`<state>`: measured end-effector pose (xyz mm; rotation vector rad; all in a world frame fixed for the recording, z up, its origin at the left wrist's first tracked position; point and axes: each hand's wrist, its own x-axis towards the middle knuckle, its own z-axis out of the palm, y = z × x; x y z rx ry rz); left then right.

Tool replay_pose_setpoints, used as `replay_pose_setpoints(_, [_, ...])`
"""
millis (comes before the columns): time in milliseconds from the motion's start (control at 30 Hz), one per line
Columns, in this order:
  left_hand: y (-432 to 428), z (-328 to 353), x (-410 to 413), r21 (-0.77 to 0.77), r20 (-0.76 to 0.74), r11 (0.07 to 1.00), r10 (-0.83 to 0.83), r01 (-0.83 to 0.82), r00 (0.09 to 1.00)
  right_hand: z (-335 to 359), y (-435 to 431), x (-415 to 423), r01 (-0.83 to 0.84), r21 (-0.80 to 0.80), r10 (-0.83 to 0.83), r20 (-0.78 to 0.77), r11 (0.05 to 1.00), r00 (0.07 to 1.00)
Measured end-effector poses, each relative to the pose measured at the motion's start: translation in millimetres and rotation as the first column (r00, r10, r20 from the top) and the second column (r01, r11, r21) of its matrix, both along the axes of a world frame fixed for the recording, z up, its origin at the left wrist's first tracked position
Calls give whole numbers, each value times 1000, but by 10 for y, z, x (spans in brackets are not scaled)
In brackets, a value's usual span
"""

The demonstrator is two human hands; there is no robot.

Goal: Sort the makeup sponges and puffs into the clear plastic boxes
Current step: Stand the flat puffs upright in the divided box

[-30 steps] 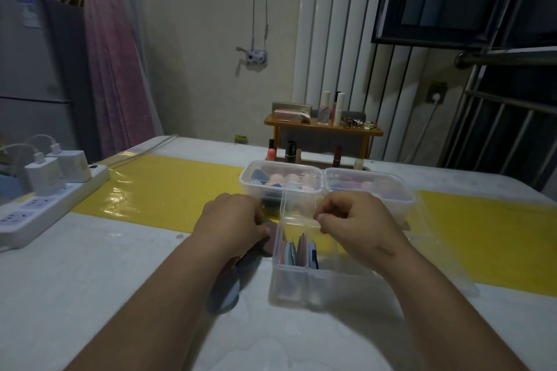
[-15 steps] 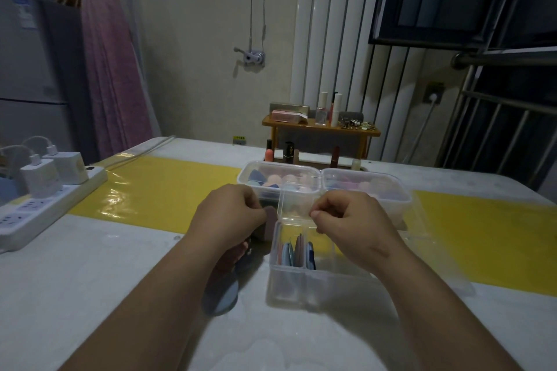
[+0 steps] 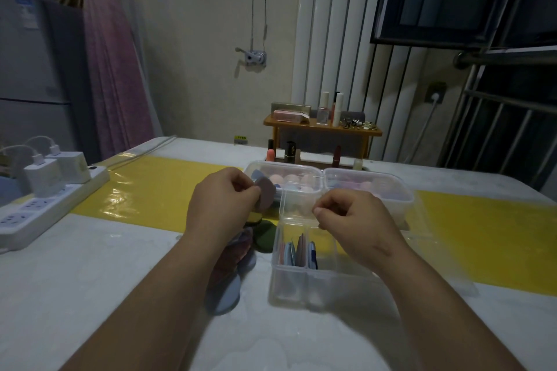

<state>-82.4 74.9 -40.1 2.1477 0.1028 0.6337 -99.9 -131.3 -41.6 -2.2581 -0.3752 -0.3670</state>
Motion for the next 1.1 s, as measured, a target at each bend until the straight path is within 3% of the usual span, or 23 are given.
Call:
replay_pose_setpoints(333, [-40,21,-19,-238,43,965,-101,108,994,10,-4,-7,7,58,-7,2,998,1000])
replay_pose_setpoints(567, [-54,44,-31,-371,5,910,-196,183,981,46,26,-53,-72,86,74,-21,994,997])
replay_pose_setpoints(833, [-100,24,-40,-347,2,902,-274,257,962,46,56,-66,-82,56,80,35,995,996])
replay_pose_setpoints(1100, [-129,16,-56,-321,-7,891,-342,322,940,81,37,-65,-30,205,8,107,978,994])
